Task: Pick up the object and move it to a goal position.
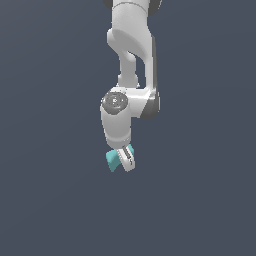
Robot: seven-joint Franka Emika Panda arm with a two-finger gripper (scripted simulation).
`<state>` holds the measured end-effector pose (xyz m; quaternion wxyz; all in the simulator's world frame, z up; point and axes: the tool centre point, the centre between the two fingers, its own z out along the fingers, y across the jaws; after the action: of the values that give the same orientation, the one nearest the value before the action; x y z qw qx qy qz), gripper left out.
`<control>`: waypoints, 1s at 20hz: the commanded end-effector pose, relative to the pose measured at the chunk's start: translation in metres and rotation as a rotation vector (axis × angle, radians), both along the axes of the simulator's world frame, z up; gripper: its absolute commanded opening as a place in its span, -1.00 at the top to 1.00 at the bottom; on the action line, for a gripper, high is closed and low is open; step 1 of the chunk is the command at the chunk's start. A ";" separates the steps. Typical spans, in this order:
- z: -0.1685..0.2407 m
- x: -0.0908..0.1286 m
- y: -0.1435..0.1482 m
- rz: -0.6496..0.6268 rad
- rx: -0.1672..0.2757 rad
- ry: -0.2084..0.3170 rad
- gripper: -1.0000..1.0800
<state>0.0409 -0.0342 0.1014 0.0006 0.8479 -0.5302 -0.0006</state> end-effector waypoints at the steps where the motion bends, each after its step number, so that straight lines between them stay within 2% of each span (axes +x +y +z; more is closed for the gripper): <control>1: -0.005 0.001 0.000 0.000 0.000 -0.001 -0.92; 4: -0.006 0.002 0.000 0.000 0.000 -0.001 -0.92; 5: -0.006 0.002 0.000 0.000 0.000 -0.001 1.00; 20: -0.001 -0.001 0.005 0.000 0.001 -0.001 1.00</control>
<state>0.0404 -0.0314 0.0978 0.0005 0.8477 -0.5305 -0.0007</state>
